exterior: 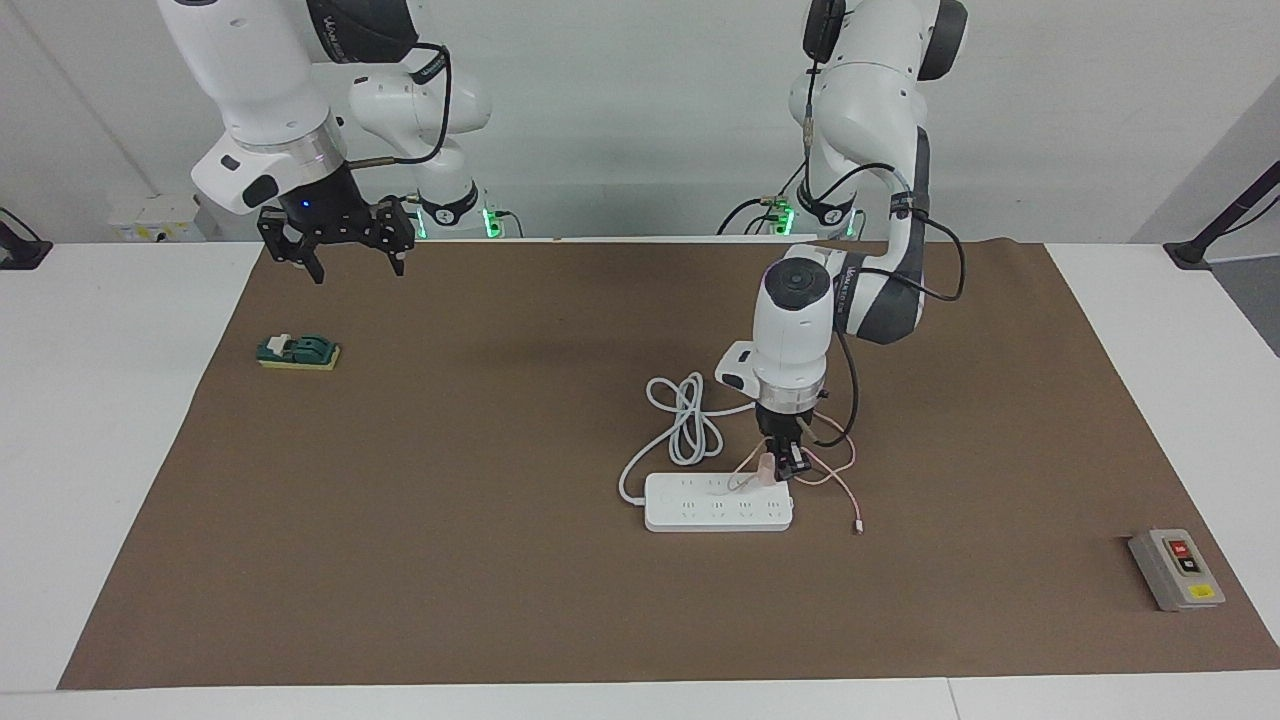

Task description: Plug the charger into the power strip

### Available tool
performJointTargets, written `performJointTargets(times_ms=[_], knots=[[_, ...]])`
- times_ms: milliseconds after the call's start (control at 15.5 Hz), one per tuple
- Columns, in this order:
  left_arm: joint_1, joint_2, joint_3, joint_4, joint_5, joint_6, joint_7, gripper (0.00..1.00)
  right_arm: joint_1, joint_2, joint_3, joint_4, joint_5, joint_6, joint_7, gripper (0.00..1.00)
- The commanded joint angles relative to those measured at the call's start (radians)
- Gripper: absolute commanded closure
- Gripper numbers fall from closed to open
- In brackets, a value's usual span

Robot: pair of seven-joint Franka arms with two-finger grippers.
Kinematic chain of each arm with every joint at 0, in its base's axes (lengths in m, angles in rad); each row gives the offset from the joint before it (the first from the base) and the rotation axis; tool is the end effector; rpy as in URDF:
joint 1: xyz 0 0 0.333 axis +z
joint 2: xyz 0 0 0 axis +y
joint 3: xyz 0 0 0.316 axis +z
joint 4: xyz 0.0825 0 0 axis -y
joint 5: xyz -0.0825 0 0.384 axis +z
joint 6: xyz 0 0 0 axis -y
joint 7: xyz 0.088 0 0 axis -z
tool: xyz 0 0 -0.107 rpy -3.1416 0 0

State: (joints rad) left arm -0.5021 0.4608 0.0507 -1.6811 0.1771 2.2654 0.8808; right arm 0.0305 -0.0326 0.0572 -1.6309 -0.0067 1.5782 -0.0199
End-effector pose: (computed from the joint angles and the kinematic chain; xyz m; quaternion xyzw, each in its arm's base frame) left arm 0.6147 -0.2973 0.3466 -0.7465 0.6574 -0.0424 0.0935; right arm 0.5421 0.0475 0.6147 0.9985 0.0538 -0.0099 0.0046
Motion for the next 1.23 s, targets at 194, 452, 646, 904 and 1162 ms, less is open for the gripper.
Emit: performJointTargets(times_ms=[194, 452, 646, 904, 1162], knots=[[0.011, 0.012, -0.02, -0.015, -0.04, -0.024, 0.053, 1.0, -0.014, -0.018, 0.009, -0.02, 0.004, 0.002, 0.012, 0.0], [0.011, 0.012, -0.02, -0.005, -0.148, -0.041, 0.11, 1.0, -0.014, -0.018, 0.009, -0.02, 0.005, 0.002, 0.012, 0.0], [0.008, 0.016, -0.02, 0.02, -0.145, -0.066, 0.124, 1.0, -0.014, -0.018, 0.009, -0.02, 0.004, 0.002, 0.012, 0.0], [0.007, 0.019, -0.015, 0.02, -0.136, -0.061, 0.122, 1.0, -0.014, -0.018, 0.009, -0.02, 0.004, -0.001, 0.011, 0.0], [0.005, 0.021, -0.015, 0.018, -0.059, -0.07, 0.124, 1.0, -0.014, -0.018, 0.009, -0.02, 0.005, 0.0, 0.012, 0.0]])
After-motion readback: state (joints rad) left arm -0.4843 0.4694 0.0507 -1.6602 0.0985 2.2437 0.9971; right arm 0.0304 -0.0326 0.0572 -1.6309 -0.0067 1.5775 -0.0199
